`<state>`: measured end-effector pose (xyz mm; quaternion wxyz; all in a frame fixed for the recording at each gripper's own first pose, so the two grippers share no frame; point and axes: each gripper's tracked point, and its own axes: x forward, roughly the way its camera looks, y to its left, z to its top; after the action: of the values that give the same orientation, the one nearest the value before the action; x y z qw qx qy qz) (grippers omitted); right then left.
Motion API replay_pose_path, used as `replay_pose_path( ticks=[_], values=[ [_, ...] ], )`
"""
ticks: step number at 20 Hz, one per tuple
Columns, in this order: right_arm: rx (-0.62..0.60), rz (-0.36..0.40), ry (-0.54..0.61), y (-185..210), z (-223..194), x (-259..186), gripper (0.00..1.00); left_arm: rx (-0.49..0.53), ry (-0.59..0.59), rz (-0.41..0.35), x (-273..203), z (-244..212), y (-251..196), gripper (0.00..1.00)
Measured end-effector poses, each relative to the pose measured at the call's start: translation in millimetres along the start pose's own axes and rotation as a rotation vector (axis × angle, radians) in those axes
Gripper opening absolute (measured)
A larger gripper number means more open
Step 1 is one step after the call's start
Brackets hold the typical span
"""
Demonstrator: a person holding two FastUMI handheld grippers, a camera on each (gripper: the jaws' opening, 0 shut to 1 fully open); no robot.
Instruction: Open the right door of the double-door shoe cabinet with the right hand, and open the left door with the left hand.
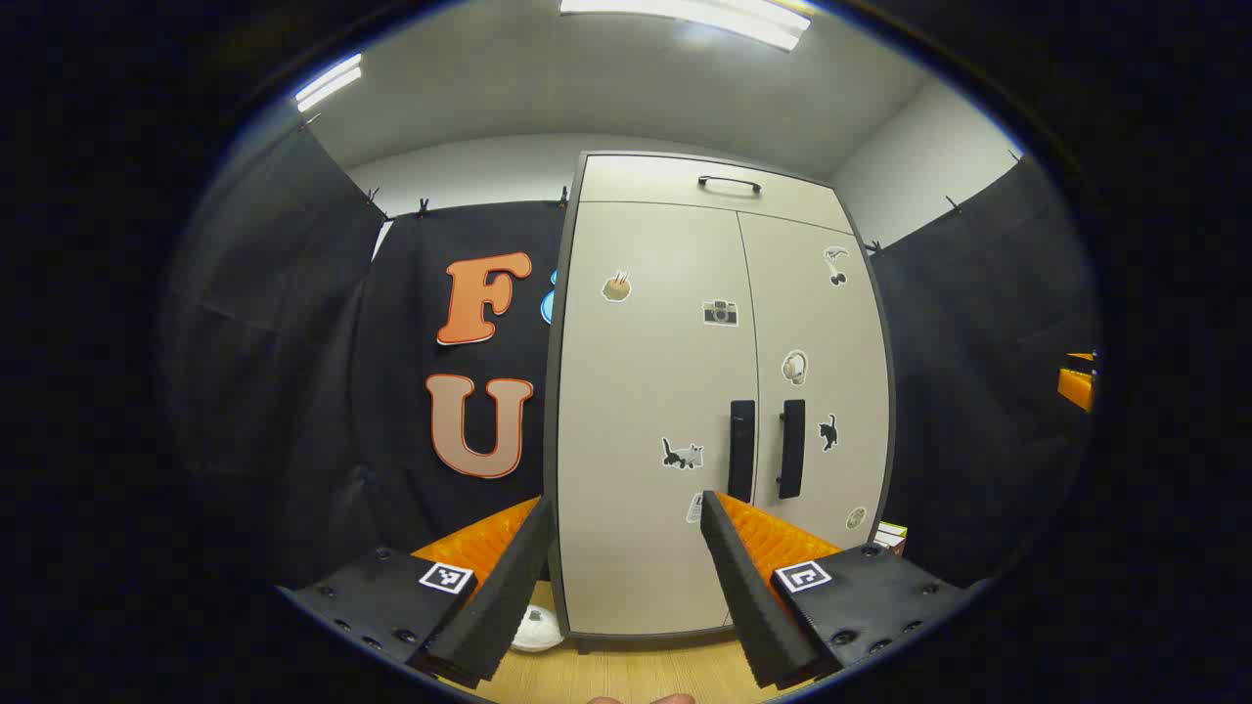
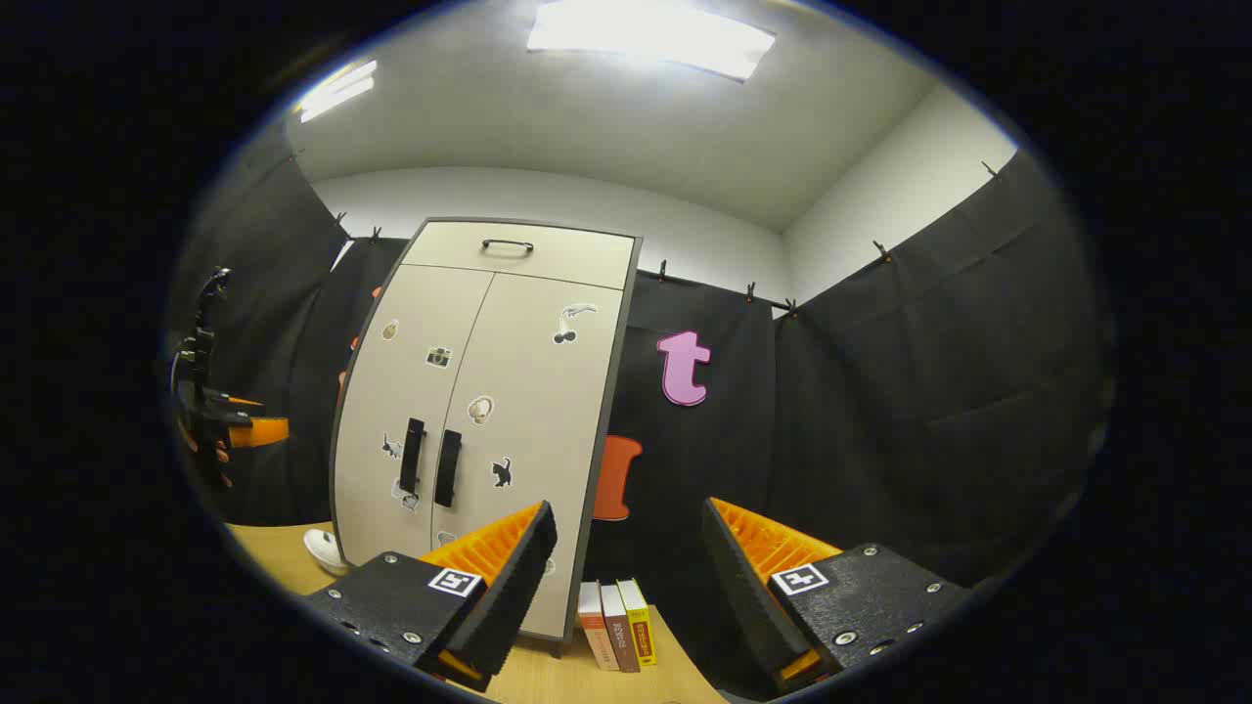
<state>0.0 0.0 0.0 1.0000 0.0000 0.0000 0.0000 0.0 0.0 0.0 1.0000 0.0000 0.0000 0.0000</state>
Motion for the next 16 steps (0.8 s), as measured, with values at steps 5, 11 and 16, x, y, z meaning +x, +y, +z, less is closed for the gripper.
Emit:
replay_pose_path(
  ticks=[5,11,16],
  values=[
    [0.006,0.025,-0.010,7.4,1.3,-0.5,0.92,-0.024,-0.023,-0.011,0.6,5.8,-1.7,0.96],
    [-0.013,0.076,-0.081,22.6,13.3,-6.8,0.94,0.003,-0.045,-0.008,1.6,8.4,-1.7,0.96],
    [0.027,0.054,-0.086,23.7,17.4,-5.0,0.92,-0.009,-0.049,0.001,-1.6,7.0,0.8,0.96]
  ],
)
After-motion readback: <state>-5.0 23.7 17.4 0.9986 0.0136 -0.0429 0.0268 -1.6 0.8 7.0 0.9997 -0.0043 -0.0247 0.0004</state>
